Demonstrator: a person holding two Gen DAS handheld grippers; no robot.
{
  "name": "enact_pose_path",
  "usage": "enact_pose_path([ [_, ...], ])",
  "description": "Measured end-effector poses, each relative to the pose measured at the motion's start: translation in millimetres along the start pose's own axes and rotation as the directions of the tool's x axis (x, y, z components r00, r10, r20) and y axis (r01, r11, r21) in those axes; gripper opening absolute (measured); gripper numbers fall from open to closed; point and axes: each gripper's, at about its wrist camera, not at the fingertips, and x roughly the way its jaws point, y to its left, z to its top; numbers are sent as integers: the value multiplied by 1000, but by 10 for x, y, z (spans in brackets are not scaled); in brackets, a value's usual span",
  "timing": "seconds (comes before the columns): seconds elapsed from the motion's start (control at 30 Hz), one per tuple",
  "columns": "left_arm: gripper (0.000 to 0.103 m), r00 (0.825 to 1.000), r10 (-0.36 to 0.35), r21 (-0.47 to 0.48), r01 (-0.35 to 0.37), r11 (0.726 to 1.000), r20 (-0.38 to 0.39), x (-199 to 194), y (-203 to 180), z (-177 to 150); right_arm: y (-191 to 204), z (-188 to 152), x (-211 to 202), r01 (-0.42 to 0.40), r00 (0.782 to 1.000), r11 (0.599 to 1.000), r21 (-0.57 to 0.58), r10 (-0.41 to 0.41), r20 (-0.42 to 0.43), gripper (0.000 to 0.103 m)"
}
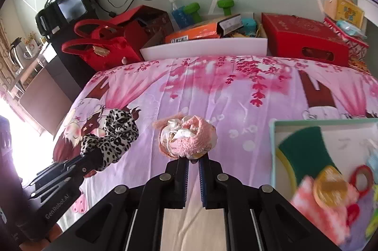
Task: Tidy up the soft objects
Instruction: 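Carry the lace cloth and scrunchie over the tray with both tools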
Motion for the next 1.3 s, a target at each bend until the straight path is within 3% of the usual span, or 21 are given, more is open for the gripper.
enact_pose_path([
  [0.37, 12, 999, -27, -64, 30, 997, 44, -656, -195, -387, 12, -414, -699, 51, 997, 999, 9, -52, 51, 9],
  [0.67, 12, 998, -32, -49, 35, 998, 61, -1021, -369, -620, -97, -710, -1079, 67, 995, 996, 56, -71, 77, 9],
  [1.3, 12, 999, -30, 68, 28, 997, 33, -1050, -992, -706, -639, -887, -1384, 71, 987, 984, 164, -92, 128, 9],
])
